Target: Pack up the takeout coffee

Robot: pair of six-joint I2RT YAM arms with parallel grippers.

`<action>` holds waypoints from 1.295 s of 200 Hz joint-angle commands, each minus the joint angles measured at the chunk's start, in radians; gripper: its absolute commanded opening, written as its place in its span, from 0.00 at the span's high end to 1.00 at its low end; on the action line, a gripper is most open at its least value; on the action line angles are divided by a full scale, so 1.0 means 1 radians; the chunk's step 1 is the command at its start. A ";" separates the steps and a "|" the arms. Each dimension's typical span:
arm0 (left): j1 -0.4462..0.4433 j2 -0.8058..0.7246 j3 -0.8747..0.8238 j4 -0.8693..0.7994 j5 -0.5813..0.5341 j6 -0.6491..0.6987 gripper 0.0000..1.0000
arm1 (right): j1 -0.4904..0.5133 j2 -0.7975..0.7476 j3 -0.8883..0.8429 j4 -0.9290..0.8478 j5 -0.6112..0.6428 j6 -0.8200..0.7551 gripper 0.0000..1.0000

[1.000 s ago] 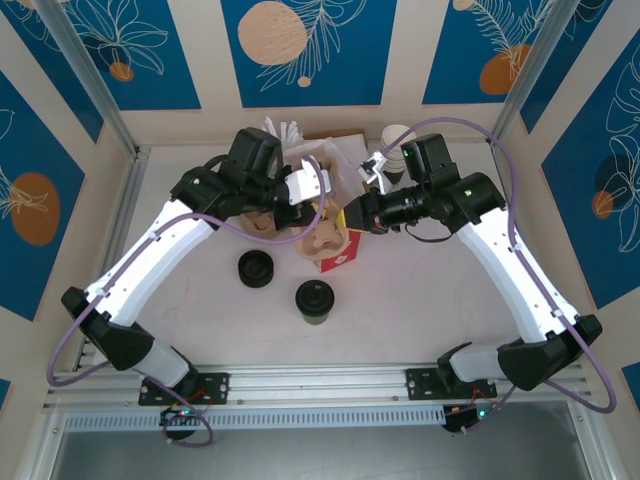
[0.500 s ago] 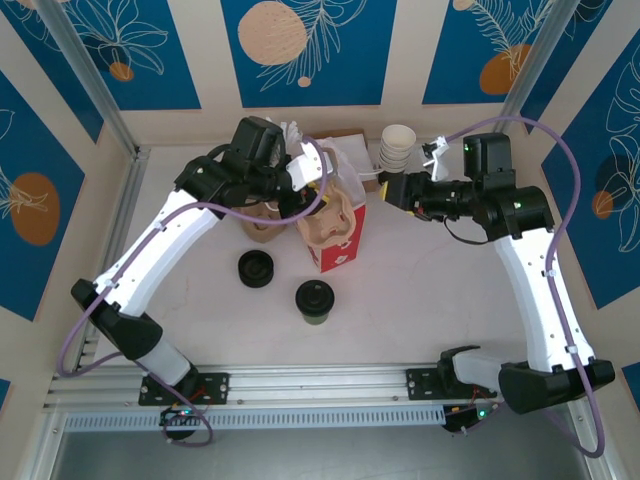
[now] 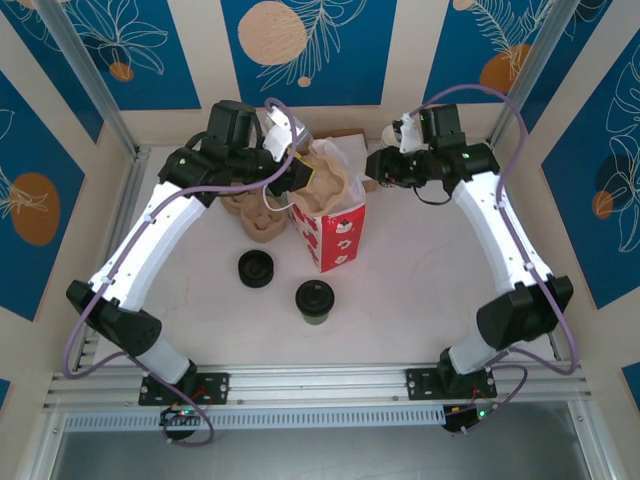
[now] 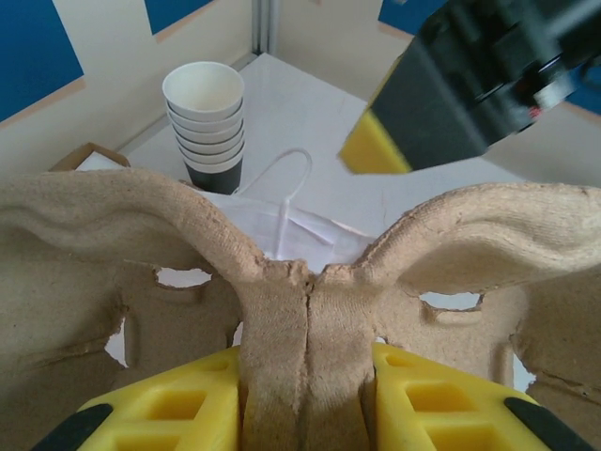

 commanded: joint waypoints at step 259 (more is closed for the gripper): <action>0.024 0.081 0.098 0.077 0.284 -0.198 0.71 | 0.117 0.177 0.241 -0.206 0.209 -0.154 1.00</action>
